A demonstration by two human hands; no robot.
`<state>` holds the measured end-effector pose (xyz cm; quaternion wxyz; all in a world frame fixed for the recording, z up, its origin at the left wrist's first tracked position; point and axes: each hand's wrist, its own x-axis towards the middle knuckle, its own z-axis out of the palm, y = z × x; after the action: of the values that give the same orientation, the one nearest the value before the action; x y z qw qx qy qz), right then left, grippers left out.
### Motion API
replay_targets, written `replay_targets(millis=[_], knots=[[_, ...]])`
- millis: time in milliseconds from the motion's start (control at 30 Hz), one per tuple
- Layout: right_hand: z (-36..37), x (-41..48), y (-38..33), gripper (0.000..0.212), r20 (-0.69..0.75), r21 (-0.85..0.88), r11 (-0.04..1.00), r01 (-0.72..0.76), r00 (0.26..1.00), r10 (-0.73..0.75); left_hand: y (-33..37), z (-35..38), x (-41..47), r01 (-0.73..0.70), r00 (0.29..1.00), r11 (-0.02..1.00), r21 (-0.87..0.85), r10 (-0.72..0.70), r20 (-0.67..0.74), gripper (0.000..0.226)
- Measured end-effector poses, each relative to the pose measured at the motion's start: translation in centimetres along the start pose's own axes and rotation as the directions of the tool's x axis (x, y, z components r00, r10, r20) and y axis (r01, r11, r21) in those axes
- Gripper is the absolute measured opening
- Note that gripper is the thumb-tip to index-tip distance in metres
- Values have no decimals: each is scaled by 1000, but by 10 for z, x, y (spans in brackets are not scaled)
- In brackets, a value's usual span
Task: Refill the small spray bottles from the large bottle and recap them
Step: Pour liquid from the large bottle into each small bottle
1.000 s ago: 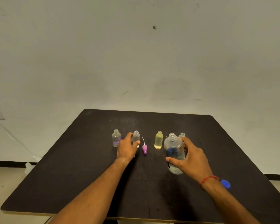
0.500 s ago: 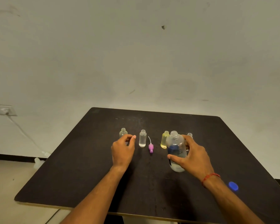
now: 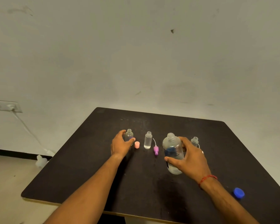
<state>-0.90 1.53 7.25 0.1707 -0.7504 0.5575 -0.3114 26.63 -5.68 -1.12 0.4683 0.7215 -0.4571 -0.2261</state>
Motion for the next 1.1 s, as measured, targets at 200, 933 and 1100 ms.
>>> replay_targets(millis=[200, 933, 1100], knots=[[2, 5, -3, 84, 17, -20, 1000, 7, 1000, -6, 1, -10, -1, -47, 999, 999, 21, 46, 9, 36], [-4, 35, -47, 81, 110, -481, 842, 243, 970, -217, 37, -56, -89, -432, 901, 902, 0, 432, 23, 41], [-8, 35, -49, 80, 153, -527, 800, 286, 958, -241, 36, -55, -94, -437, 899, 899, 33, 436, 36, 46]])
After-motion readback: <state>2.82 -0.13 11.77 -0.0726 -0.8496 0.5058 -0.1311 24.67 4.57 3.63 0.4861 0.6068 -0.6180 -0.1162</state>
